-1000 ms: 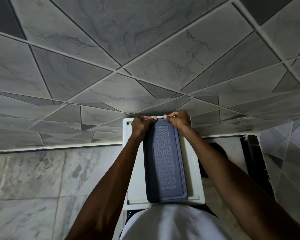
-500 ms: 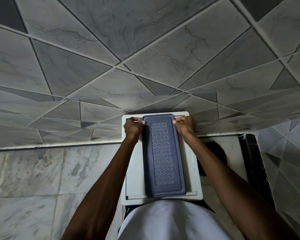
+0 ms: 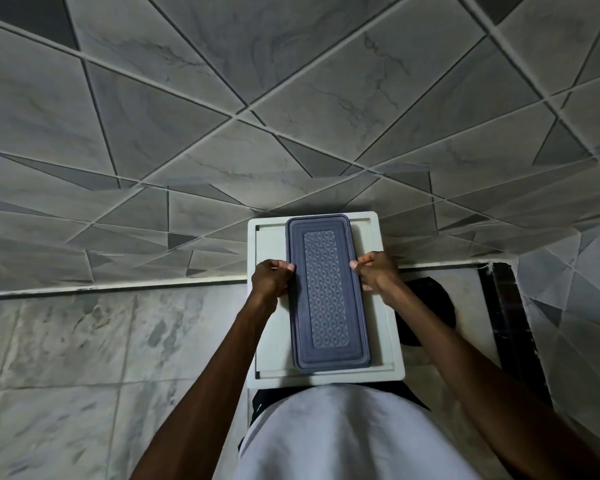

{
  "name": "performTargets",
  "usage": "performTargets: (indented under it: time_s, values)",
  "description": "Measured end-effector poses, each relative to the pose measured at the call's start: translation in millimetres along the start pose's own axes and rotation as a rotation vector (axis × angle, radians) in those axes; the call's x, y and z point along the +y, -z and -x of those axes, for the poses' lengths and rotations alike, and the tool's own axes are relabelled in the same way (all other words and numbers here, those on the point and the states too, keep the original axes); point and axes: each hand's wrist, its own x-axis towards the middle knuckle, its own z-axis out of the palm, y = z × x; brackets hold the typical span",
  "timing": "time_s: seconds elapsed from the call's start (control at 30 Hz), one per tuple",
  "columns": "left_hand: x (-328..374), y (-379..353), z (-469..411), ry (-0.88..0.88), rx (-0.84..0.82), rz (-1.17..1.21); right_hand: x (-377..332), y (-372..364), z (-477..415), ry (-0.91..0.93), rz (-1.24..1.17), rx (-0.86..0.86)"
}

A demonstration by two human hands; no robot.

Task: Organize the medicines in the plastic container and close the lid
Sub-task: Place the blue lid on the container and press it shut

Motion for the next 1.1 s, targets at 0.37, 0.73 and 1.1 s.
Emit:
performTargets:
  time_s: [0.37, 0.73, 1.1]
  values:
    - [8, 2, 12, -0.036, 0.0, -0.019, -5, 1, 7, 0.001, -0.034, 0.006]
    - [8, -1, 14, -0.02, -0.013, 0.049, -10, 2, 7, 0.037, -0.036, 0.003]
    - [23, -22, -19, -0.126, 0.314, -0.165, -32, -8, -13, 0.017, 0.01, 0.148]
